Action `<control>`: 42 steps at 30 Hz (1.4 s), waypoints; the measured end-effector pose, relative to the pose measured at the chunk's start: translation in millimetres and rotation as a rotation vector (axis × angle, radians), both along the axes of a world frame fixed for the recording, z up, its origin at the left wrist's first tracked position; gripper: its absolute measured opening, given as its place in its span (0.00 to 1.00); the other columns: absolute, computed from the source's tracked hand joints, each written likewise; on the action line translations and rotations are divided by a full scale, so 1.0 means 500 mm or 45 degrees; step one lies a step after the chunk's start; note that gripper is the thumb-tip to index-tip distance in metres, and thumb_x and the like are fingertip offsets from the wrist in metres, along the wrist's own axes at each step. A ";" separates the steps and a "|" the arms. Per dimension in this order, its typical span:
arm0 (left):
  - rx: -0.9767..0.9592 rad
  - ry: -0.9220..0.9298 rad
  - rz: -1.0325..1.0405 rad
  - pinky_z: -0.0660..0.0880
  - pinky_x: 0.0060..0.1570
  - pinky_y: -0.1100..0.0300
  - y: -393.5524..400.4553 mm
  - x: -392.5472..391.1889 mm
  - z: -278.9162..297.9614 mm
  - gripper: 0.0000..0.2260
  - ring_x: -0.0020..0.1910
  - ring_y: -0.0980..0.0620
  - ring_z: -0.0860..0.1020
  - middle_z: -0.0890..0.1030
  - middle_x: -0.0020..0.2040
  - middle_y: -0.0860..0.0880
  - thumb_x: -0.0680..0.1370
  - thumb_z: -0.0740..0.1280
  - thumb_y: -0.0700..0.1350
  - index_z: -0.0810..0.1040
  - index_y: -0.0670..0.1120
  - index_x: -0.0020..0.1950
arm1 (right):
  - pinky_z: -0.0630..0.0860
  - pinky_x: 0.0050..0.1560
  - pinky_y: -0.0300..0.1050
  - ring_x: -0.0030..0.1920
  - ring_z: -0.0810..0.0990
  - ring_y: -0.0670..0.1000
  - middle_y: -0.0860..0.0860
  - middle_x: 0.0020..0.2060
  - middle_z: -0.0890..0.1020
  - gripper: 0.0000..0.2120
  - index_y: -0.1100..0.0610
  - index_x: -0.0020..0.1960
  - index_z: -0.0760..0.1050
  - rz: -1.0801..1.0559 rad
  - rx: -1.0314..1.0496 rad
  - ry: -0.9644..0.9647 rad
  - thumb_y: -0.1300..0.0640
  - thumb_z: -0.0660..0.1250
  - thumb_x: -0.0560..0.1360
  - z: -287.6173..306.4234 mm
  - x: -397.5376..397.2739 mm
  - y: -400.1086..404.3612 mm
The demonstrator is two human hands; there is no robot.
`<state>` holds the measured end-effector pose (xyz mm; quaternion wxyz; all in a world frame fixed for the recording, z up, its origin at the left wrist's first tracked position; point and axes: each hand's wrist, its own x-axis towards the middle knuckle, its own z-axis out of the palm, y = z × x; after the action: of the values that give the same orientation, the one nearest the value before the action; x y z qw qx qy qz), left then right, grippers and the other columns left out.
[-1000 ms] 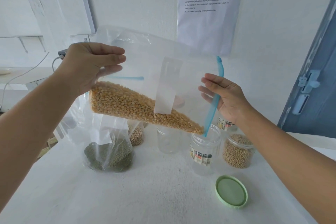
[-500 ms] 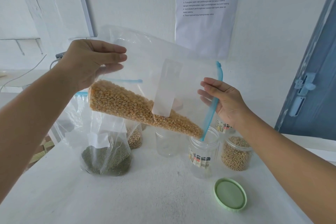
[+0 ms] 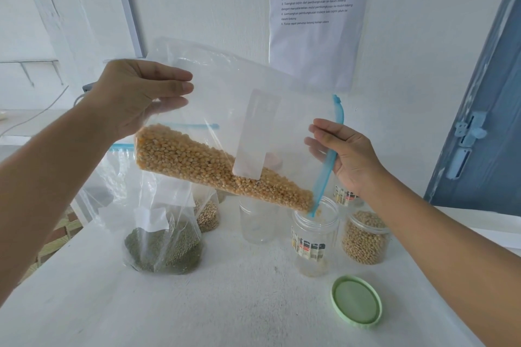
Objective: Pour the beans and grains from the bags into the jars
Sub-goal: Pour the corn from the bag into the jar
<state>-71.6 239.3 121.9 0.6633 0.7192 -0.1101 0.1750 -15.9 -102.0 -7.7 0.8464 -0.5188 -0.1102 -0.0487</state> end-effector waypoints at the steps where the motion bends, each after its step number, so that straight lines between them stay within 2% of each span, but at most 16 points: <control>1: 0.001 -0.002 0.000 0.83 0.54 0.55 -0.001 0.001 0.000 0.07 0.50 0.49 0.86 0.87 0.42 0.47 0.67 0.77 0.35 0.89 0.45 0.42 | 0.83 0.58 0.50 0.51 0.88 0.57 0.55 0.52 0.88 0.10 0.56 0.50 0.87 -0.004 0.001 0.000 0.67 0.72 0.75 0.000 -0.001 0.000; 9: -0.006 -0.009 -0.003 0.84 0.53 0.57 -0.008 0.004 0.000 0.07 0.50 0.50 0.86 0.88 0.42 0.47 0.68 0.77 0.34 0.89 0.45 0.41 | 0.84 0.55 0.48 0.51 0.88 0.57 0.56 0.53 0.88 0.09 0.56 0.51 0.87 -0.029 0.001 -0.011 0.67 0.72 0.76 0.003 -0.008 -0.006; 21: -0.022 0.001 -0.032 0.84 0.54 0.54 -0.009 0.011 -0.006 0.08 0.49 0.49 0.86 0.87 0.42 0.46 0.68 0.77 0.33 0.89 0.44 0.43 | 0.83 0.58 0.49 0.50 0.88 0.56 0.56 0.53 0.88 0.10 0.58 0.54 0.86 -0.071 0.008 -0.011 0.67 0.73 0.75 -0.002 -0.013 -0.014; 27: -0.022 -0.011 -0.048 0.84 0.53 0.53 0.000 0.005 0.000 0.07 0.49 0.49 0.86 0.87 0.42 0.46 0.65 0.77 0.35 0.89 0.44 0.41 | 0.83 0.59 0.50 0.49 0.88 0.56 0.55 0.51 0.88 0.10 0.56 0.50 0.87 -0.055 0.007 -0.011 0.66 0.74 0.71 0.001 -0.016 -0.001; 31: -0.008 -0.018 -0.070 0.84 0.52 0.52 0.001 0.005 0.001 0.07 0.44 0.48 0.86 0.87 0.42 0.45 0.67 0.77 0.35 0.89 0.44 0.43 | 0.84 0.57 0.49 0.49 0.88 0.56 0.55 0.51 0.88 0.10 0.56 0.50 0.87 -0.055 0.022 -0.016 0.65 0.74 0.71 0.007 -0.019 -0.003; 36: -0.025 -0.007 -0.121 0.84 0.51 0.50 0.006 0.005 -0.001 0.11 0.56 0.42 0.85 0.87 0.48 0.42 0.71 0.75 0.32 0.86 0.38 0.52 | 0.84 0.55 0.49 0.51 0.88 0.56 0.55 0.52 0.88 0.10 0.55 0.49 0.88 -0.036 0.015 -0.014 0.64 0.75 0.69 0.012 -0.021 -0.006; 42: -0.009 -0.014 -0.111 0.84 0.49 0.55 0.002 0.002 -0.004 0.13 0.55 0.41 0.86 0.87 0.51 0.42 0.68 0.75 0.32 0.86 0.38 0.52 | 0.84 0.52 0.47 0.50 0.88 0.56 0.56 0.52 0.88 0.10 0.56 0.49 0.88 -0.043 0.020 0.001 0.65 0.74 0.71 0.010 -0.018 -0.008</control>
<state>-70.3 240.2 119.8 0.6721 0.7105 -0.1444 0.1501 -24.8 -106.3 -2.6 0.8495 -0.5140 -0.1009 -0.0636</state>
